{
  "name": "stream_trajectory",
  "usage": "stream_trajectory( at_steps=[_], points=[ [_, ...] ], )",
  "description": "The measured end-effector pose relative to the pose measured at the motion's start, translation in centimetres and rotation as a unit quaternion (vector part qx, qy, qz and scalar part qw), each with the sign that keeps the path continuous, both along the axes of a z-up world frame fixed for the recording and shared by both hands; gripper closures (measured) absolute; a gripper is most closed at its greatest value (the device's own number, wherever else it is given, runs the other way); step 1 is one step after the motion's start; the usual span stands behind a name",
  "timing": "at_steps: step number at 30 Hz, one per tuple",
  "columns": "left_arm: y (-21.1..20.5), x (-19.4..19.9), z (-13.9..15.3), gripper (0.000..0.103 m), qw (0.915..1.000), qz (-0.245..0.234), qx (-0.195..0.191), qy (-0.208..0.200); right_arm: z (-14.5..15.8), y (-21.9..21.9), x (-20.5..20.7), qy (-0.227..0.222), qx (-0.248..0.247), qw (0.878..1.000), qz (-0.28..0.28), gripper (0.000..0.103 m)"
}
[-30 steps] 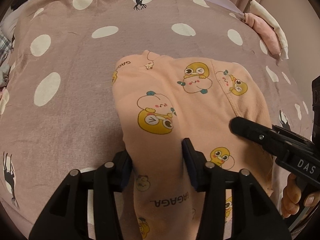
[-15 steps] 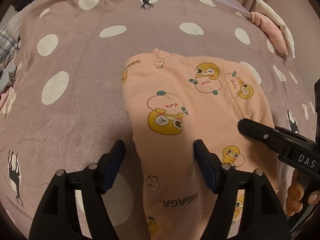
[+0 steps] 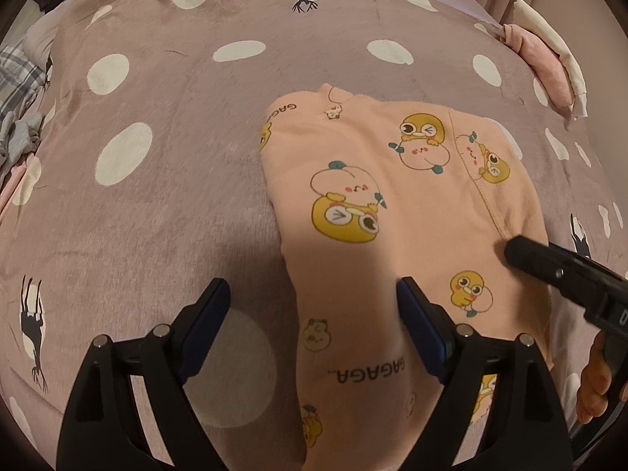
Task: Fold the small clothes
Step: 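Open the right gripper and withdraw it from the folded shirt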
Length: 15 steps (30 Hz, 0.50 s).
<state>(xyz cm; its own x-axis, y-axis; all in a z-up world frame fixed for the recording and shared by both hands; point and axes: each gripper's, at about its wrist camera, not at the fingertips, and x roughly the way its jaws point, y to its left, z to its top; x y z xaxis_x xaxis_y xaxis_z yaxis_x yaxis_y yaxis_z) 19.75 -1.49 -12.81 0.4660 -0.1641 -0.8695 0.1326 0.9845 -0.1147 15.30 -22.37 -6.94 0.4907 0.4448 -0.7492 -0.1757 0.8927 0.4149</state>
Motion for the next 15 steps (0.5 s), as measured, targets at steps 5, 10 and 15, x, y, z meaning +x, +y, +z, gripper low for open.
stream_trajectory(
  at_steps=[5,10,15],
  points=[
    [0.3,-0.8,0.1,0.016,1.0,0.001,0.001,0.001,-0.1,0.9,-1.1,-0.003,-0.038,0.999,0.023,0.059],
    [0.7,-1.7,0.2,0.016,1.0,0.002,0.001,0.002,0.2,0.7,-1.5,-0.004,-0.068,0.998,0.009,0.058],
    [1.0,-3.1,0.3,0.015,1.0,0.003,0.007,0.001,0.9,0.5,-3.1,-0.017,-0.05,0.998,0.025,0.058]
  ],
)
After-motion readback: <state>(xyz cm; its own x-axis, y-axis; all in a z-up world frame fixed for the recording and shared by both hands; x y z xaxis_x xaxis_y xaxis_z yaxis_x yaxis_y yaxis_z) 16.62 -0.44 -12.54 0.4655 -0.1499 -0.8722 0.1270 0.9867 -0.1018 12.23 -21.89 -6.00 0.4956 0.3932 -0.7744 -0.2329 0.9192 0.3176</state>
